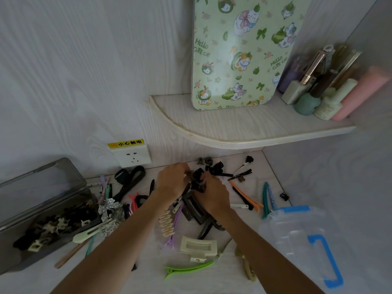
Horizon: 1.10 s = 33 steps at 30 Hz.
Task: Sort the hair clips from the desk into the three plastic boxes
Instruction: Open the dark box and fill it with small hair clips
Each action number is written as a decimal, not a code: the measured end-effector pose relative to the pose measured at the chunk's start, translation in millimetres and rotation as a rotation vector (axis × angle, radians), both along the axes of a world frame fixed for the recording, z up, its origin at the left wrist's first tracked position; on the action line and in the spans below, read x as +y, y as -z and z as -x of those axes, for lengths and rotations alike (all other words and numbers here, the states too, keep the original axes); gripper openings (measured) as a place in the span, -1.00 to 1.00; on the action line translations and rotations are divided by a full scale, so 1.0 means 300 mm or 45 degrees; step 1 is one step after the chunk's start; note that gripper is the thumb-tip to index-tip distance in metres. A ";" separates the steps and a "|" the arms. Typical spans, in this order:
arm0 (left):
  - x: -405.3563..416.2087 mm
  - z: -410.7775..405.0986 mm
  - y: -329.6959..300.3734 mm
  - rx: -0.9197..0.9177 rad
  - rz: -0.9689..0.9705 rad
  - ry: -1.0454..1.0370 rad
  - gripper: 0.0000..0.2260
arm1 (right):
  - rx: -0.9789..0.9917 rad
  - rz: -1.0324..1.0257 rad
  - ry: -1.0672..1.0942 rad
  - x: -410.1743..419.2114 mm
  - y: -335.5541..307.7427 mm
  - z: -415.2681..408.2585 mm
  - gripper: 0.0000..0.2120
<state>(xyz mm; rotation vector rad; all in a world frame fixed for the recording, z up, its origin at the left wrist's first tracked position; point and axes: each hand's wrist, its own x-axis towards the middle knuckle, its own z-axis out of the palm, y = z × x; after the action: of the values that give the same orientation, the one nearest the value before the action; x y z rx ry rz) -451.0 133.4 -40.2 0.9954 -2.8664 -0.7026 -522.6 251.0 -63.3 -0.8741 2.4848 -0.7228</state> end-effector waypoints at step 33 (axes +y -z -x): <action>-0.256 -0.797 -0.165 0.317 -0.207 -0.764 -0.79 | -0.457 0.388 -0.487 -0.424 -0.186 -0.456 -0.73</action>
<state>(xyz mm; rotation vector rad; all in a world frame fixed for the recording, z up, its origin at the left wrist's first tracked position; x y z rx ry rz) -211.9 56.5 9.5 1.5557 -2.1511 -0.9157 -386.0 124.0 -7.4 -1.1671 1.8516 -1.0294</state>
